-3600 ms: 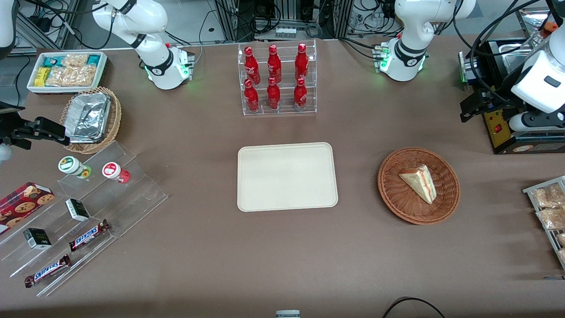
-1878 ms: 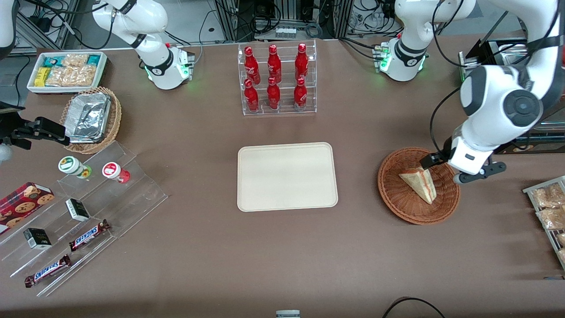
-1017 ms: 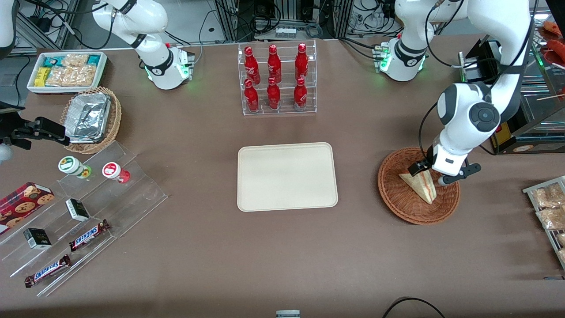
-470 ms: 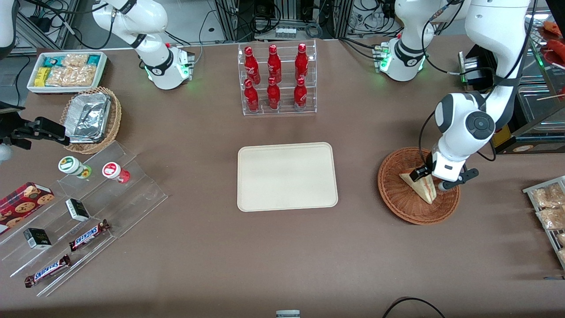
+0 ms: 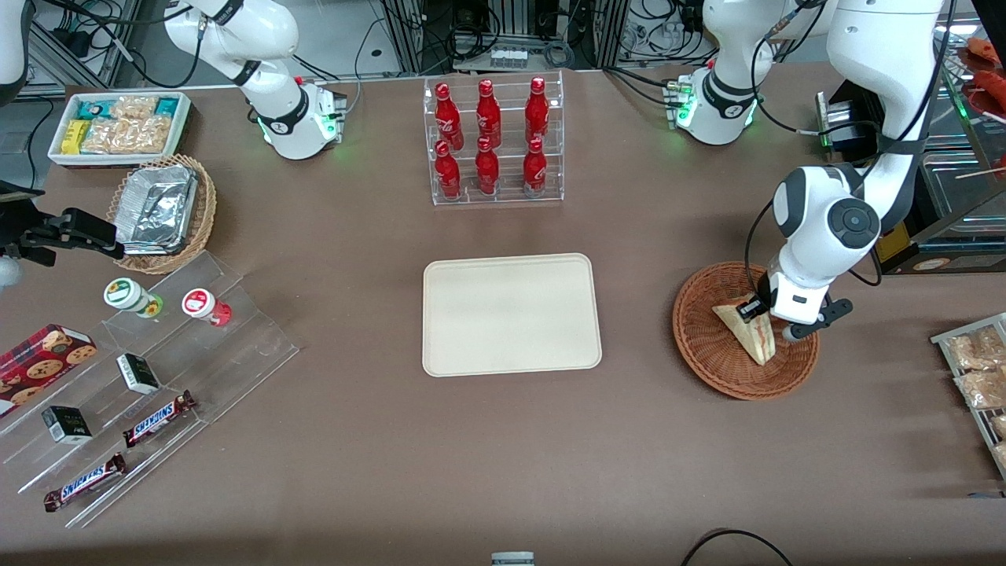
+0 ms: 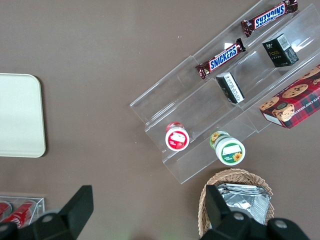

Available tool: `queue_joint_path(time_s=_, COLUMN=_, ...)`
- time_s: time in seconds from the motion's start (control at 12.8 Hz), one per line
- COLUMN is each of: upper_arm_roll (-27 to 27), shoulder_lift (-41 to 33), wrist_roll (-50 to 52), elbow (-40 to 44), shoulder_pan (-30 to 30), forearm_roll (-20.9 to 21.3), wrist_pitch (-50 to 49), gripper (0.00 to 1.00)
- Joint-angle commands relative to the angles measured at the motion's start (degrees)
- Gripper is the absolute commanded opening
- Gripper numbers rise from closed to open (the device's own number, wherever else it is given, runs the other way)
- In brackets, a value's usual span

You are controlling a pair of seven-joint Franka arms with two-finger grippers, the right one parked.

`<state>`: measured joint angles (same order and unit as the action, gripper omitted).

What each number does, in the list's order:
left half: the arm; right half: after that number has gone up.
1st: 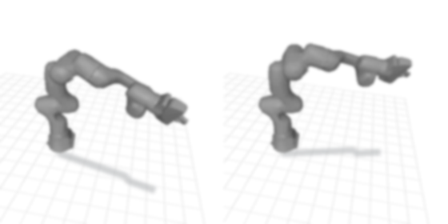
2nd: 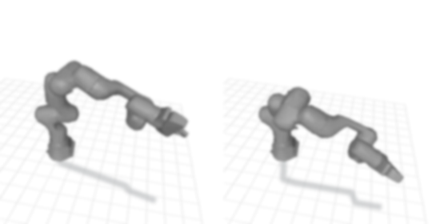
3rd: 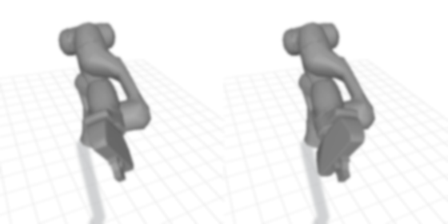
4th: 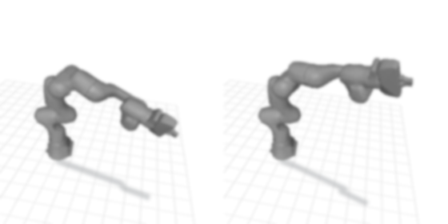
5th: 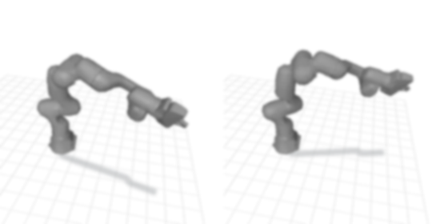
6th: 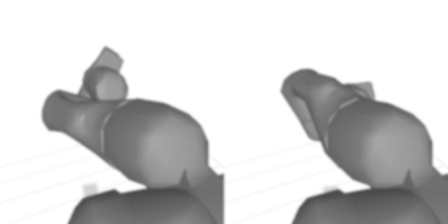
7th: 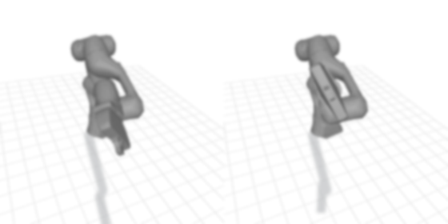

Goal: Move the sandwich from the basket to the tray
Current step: 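Lift the sandwich and carry it over the cream tray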

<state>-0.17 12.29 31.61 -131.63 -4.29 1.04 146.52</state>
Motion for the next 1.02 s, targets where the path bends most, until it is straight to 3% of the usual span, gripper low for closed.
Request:
queue_joint_path(time_s=0.0, upper_arm_roll=-0.35, shoulder_lift=-5.06, wrist_roll=1.7, elbow=3.9, shoulder_pan=-1.42, forearm_roll=2.9, wrist_pitch=-11.2, gripper=0.0)
queue_joint_path(time_s=0.31, upper_arm_roll=-0.7, shoulder_lift=-4.91, wrist_roll=2.05, elbow=23.65, shoulder_pan=-8.09, forearm_roll=5.11, wrist_pitch=-39.67, gripper=0.0)
queue_joint_path(time_s=0.47, upper_arm_roll=-0.71, shoulder_lift=-2.81, wrist_roll=2.23, elbow=32.27, shoulder_pan=-12.13, forearm_roll=4.24, wrist_pitch=-47.26, gripper=0.0)
queue_joint_path(time_s=0.7, upper_arm_roll=-0.79, shoulder_lift=0.01, wrist_roll=3.01, elbow=38.37, shoulder_pan=-18.8, forearm_roll=4.06, wrist_pitch=-49.84, gripper=0.0)
queue_joint_path(time_s=0.94, upper_arm_roll=-0.79, shoulder_lift=7.9, wrist_roll=9.42, elbow=46.88, shoulder_pan=-25.92, forearm_roll=2.83, wrist_pitch=-50.02, gripper=0.0)
